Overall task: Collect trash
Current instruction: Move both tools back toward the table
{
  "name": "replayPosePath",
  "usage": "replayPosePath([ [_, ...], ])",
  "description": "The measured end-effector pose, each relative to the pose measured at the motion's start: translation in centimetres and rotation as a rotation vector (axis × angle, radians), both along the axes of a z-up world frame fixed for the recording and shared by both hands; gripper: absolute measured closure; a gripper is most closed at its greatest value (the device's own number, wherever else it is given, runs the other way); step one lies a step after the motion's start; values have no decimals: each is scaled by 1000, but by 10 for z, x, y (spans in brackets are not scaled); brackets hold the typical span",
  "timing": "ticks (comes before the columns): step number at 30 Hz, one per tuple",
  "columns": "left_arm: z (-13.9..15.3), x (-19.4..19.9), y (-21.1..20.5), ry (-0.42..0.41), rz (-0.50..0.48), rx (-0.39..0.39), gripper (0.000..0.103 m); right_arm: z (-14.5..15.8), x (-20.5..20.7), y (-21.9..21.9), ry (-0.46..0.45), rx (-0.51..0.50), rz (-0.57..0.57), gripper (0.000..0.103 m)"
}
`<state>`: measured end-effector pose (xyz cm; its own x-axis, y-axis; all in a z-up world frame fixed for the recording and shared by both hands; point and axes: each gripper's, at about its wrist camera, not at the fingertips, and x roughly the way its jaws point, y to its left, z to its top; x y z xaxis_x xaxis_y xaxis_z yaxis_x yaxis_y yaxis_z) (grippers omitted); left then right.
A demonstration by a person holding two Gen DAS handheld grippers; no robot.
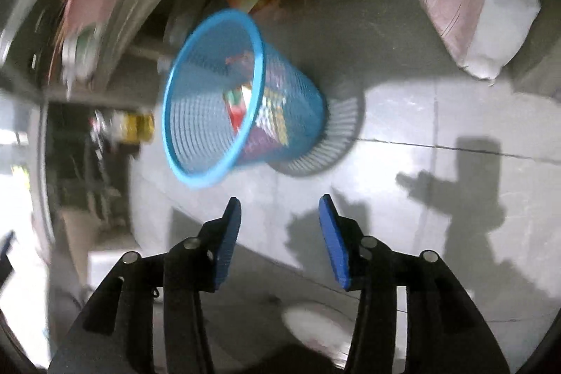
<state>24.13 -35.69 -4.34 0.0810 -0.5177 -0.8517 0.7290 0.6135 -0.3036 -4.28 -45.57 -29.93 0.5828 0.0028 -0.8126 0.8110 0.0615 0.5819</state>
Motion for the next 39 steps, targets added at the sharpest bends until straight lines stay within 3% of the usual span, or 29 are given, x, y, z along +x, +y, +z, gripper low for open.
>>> replayPosePath([
  [6, 46, -31, 66, -90, 17, -79, 20, 41, -5, 48, 159, -156, 241, 46],
  [11, 79, -66, 125, -137, 12, -157, 20, 103, -3, 82, 252, -380, 379, 32],
  [16, 97, -98, 181, -200, 33, -211, 18, 175, 1, 107, 247, -588, 459, 18],
  [19, 102, -110, 218, -229, 63, -227, 18, 219, 0, 120, 199, -668, 486, 11],
  [26, 101, -127, 288, -273, 159, -237, 18, 307, 3, 159, 112, -839, 525, 6],
  [32, 96, -134, 332, -302, 207, -201, 18, 341, 23, 194, 76, -873, 606, 6],
  [39, 89, -139, 392, -348, 321, -162, 18, 376, 60, 248, 173, -1125, 710, 6],
])
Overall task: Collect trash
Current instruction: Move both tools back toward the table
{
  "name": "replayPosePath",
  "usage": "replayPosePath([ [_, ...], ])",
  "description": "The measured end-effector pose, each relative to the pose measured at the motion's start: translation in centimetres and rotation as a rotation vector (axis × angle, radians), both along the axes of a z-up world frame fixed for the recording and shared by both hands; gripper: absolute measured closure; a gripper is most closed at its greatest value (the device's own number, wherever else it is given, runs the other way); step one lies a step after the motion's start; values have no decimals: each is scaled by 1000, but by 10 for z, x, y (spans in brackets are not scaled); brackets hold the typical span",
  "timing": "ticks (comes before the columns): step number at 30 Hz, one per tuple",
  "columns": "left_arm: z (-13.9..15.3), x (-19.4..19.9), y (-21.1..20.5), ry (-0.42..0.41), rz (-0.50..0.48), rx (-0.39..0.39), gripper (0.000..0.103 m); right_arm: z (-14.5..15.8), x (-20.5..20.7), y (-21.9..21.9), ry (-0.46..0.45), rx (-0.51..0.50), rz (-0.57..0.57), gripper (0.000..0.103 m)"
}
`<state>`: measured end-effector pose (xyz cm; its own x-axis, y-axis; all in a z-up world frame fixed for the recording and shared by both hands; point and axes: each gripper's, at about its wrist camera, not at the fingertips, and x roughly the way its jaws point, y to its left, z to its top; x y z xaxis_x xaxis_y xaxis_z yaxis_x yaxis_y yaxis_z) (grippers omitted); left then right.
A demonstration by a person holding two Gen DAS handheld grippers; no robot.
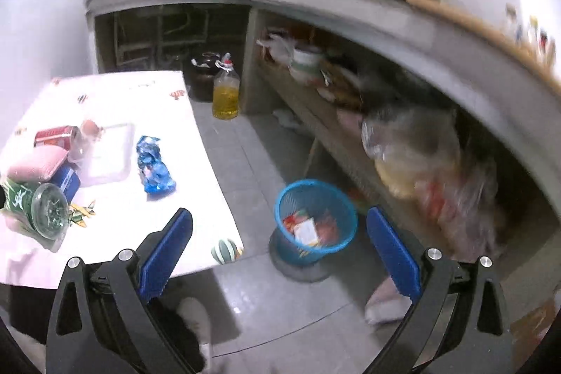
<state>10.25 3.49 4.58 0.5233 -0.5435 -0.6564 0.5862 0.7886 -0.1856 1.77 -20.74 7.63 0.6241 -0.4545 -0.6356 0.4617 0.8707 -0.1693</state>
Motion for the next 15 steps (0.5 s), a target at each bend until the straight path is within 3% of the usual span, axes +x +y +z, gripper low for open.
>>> replayPosePath([
  [7, -8, -8, 55, -29, 110, 5, 18, 9, 20, 29, -68, 83, 202, 6],
  [15, -26, -12, 81, -65, 162, 76, 18, -4, 37, 71, -69, 170, 308, 6],
])
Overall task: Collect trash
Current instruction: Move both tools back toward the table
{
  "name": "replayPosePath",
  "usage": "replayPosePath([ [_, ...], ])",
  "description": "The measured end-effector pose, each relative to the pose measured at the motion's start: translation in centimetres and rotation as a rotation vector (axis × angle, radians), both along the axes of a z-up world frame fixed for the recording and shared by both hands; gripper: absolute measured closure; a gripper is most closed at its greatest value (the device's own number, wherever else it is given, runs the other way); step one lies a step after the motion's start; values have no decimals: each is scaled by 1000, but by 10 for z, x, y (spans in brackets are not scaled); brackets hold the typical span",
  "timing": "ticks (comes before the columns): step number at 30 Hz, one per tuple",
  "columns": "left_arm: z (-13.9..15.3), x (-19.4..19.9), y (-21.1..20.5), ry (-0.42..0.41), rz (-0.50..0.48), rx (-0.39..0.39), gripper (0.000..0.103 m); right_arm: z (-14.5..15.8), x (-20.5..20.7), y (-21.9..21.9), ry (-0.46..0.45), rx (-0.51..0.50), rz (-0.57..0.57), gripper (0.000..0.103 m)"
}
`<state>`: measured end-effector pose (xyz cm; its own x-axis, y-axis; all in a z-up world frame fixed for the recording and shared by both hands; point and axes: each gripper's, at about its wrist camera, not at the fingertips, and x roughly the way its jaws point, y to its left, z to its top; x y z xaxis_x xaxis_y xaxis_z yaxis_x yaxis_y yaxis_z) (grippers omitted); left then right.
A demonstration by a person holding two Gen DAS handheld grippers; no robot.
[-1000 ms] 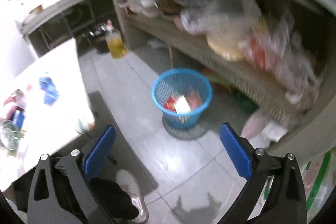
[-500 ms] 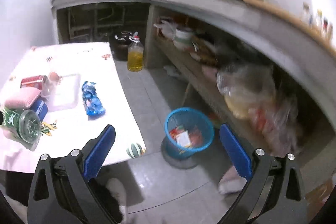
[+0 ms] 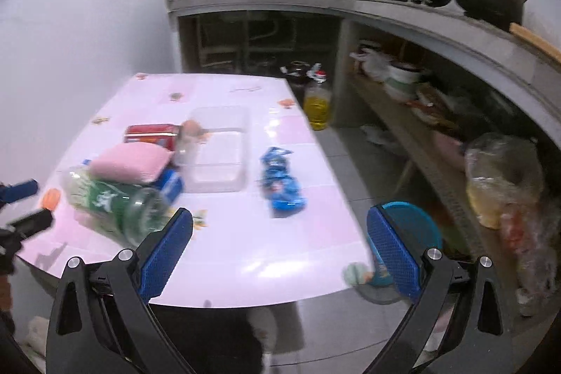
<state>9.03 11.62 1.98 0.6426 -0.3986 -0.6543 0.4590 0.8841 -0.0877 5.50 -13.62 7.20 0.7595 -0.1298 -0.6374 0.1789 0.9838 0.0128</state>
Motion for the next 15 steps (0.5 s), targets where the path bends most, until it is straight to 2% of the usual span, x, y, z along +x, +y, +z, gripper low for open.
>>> replayPosePath([
  [6, -14, -4, 6, 33, -14, -8, 18, -8, 9, 16, 4, 59, 20, 7],
  [15, -19, -6, 10, 14, -27, -73, 18, -12, 30, 24, 20, 166, 96, 18],
])
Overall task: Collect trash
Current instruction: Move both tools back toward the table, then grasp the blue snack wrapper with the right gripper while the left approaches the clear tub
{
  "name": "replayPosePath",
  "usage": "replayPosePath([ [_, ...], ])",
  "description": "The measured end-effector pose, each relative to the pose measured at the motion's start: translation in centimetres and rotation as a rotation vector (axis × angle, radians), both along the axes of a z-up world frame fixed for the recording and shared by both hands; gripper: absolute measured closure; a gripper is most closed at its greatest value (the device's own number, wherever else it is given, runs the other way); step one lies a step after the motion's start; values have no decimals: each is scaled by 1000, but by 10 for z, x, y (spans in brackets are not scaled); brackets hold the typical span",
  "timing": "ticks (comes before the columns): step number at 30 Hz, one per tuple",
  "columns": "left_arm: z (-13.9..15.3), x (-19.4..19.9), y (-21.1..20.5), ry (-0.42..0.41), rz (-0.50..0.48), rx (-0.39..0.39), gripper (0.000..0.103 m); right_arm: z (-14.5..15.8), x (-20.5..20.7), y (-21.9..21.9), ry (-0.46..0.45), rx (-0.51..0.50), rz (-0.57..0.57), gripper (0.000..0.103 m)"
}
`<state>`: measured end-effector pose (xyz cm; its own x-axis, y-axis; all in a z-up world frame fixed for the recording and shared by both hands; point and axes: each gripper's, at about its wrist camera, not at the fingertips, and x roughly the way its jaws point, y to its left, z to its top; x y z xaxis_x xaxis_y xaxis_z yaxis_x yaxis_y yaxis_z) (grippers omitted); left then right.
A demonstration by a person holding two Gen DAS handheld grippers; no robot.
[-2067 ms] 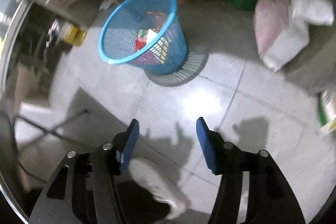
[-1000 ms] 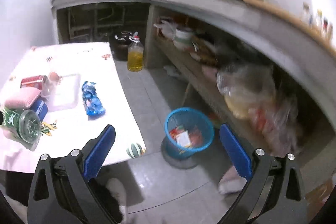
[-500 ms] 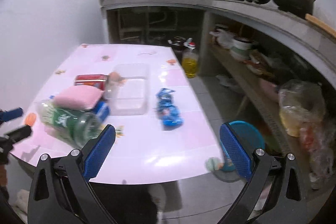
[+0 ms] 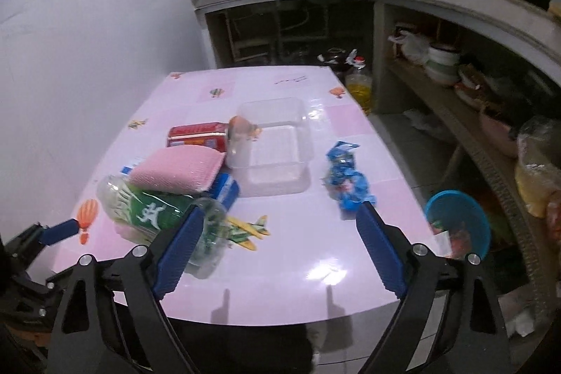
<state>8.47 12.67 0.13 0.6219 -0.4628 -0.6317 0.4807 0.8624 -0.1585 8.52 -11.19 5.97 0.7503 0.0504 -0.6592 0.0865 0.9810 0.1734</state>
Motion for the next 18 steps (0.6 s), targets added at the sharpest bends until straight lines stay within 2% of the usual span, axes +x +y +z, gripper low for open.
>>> replayPosePath([
  [7, 17, 30, -3, -53, 2, -36, 18, -5, 12, -1, 31, 105, 35, 21],
  [14, 20, 71, 5, 20, 9, -153, 27, -10, 22, -11, 64, 245, 60, 25],
  [18, 20, 89, 8, 56, 13, -196, 30, -13, 36, -18, 96, 377, 102, 25],
])
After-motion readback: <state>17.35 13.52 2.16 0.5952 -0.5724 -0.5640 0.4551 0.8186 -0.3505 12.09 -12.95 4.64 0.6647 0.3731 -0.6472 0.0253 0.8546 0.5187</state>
